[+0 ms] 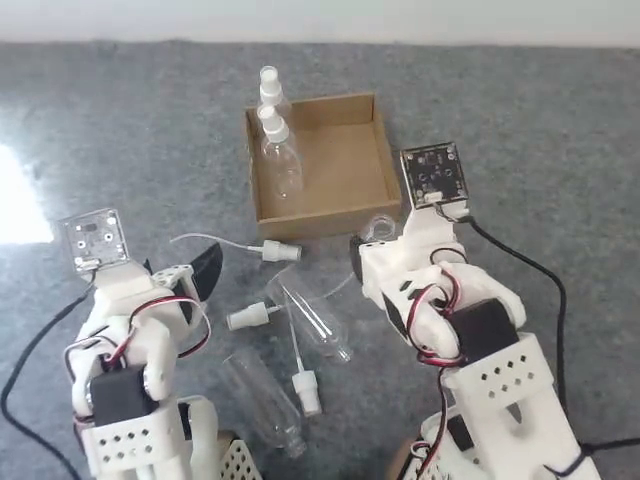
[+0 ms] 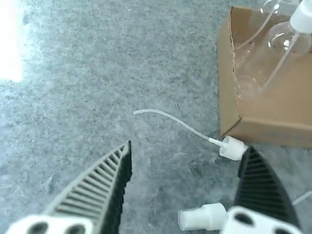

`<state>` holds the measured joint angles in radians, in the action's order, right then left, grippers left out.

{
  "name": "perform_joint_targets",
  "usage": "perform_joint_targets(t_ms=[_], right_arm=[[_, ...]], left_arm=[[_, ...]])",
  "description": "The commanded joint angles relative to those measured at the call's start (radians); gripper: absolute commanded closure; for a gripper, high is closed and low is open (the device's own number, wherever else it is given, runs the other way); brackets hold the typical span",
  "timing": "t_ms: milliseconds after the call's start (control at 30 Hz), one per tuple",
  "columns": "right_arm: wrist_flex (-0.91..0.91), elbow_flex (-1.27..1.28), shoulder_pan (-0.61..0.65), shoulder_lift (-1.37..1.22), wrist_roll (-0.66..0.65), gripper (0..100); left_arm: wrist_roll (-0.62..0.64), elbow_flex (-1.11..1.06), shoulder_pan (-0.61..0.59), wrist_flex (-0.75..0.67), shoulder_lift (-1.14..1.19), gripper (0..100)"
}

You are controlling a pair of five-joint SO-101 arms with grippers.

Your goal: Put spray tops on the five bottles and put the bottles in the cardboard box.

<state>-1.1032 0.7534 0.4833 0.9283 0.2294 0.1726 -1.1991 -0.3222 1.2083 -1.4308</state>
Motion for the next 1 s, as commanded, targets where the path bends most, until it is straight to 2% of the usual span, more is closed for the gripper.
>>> perform_joint_targets(t_ms=[0,200,433,800,967], right_arm=[[-0.002,-0.003,-0.021,0.035,-0.017,92.1],[0.105,0.071,-0.087,0.036,-0.017,92.1],[0.229,0.146,-0.143,0.031,-0.017,92.1],[0.242,0.155,-0.143,0.031,-0.017,92.1],[0.24,0.155,-0.145,0.031,-0.017,92.1]], left_arm=[[-0.061,0.064,0.002,0.005,0.0,67],[-0.164,0.062,0.058,0.043,0.0,67],[-0.199,0.09,0.089,0.049,0.002,70],[-0.35,0.124,0.083,0.046,0.002,72],[-0.362,0.122,0.086,0.031,0.002,75]])
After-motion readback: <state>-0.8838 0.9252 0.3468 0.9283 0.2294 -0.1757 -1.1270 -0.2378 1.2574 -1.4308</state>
